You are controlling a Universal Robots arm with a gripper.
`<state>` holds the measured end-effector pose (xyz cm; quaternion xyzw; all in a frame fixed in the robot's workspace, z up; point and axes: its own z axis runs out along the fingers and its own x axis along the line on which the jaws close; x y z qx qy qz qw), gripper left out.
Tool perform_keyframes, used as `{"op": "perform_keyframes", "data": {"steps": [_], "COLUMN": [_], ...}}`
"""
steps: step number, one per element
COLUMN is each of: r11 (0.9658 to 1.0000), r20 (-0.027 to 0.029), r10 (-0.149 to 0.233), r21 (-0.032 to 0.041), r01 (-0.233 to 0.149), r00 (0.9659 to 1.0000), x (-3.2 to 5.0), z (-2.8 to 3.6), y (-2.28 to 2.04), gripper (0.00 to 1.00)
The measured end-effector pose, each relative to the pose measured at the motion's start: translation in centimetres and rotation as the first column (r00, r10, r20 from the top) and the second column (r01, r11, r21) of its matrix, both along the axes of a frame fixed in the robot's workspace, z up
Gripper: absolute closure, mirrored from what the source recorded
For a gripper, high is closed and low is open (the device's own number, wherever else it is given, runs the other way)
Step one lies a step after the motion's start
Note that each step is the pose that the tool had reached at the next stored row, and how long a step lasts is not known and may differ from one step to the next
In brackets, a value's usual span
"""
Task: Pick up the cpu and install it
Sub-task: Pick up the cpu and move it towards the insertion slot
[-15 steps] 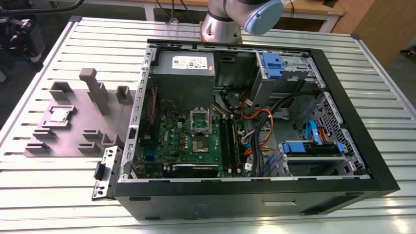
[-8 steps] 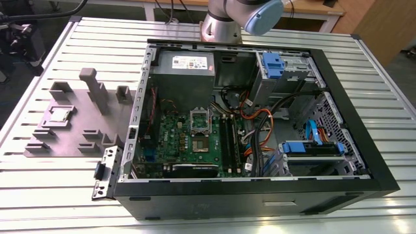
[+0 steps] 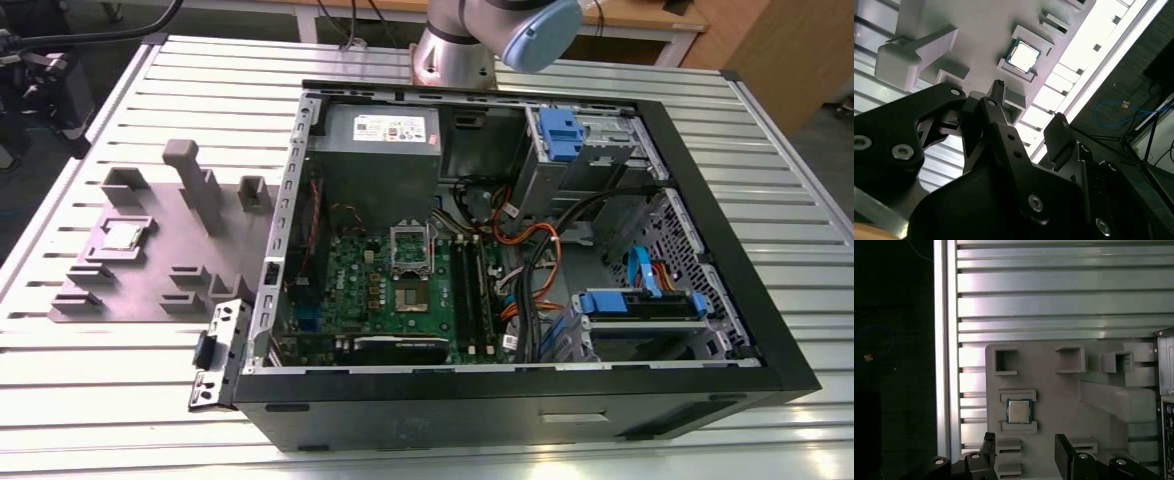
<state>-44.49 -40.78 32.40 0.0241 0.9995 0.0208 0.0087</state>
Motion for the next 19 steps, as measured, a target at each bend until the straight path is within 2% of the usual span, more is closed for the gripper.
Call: {"op": "perform_keyframes", "data": {"steps": [11,19], "r11": [1.0,0.999], "r20": [0.0001,0.0004], "r10": [0.001,0.045], "r21": [0.0,0.0], "r01": [-0.001,-0.045], "r00": [1.0,0.999], "x": [0.0,0.0], "z": [-0.04,-0.52], "y": [0.0,-0.1], "gripper": [0.41,0.41]}}
